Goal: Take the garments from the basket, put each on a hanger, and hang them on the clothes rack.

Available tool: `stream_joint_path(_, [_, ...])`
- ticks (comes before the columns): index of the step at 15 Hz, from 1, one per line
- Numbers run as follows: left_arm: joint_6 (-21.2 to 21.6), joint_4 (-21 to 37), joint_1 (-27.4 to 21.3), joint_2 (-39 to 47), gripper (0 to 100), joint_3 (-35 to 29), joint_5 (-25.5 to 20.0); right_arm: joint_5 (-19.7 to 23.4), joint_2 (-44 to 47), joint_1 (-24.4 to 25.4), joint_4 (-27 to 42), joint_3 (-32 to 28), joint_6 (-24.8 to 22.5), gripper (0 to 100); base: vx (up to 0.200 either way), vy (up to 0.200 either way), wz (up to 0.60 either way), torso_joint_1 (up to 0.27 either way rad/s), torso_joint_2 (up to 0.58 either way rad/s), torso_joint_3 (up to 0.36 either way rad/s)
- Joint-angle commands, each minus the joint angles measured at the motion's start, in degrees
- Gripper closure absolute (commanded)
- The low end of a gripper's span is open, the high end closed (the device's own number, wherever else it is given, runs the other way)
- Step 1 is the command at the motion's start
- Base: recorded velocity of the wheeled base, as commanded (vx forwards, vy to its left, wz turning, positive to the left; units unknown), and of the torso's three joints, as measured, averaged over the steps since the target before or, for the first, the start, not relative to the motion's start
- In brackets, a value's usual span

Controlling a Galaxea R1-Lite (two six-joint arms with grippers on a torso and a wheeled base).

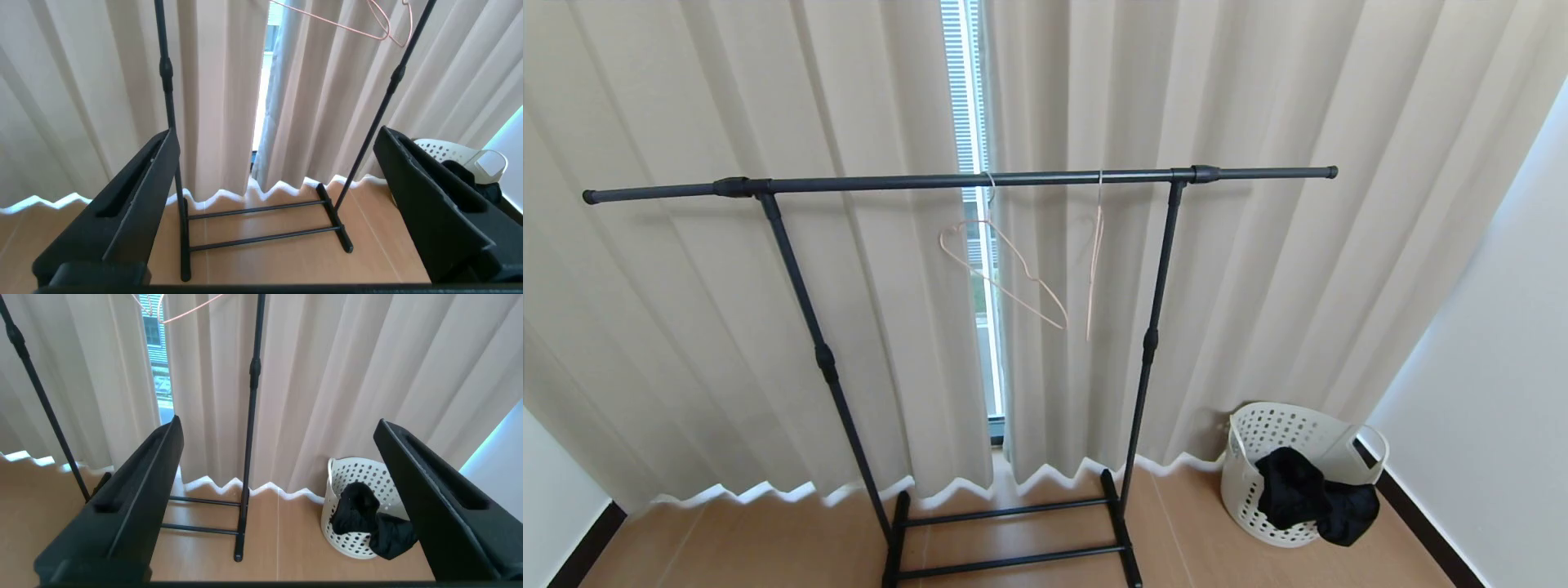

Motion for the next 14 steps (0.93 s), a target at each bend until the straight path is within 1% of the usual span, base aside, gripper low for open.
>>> stream_joint_path(1, [0.0, 0.0, 0.0, 0.1, 0, 0.0, 0.0, 0.0, 0.0, 0.0, 0.0, 0.0, -0.1, 0, 0.000, 0.000, 0.00, 0.000, 0.00, 0.000])
stream_joint_path(14, [0.1, 0.0, 0.0, 0.1, 0, 0.0, -0.1, 0.0, 0.0, 0.0, 0.0, -0.1, -0.1, 0, 0.000, 0.000, 0.00, 0.000, 0.00, 0.000])
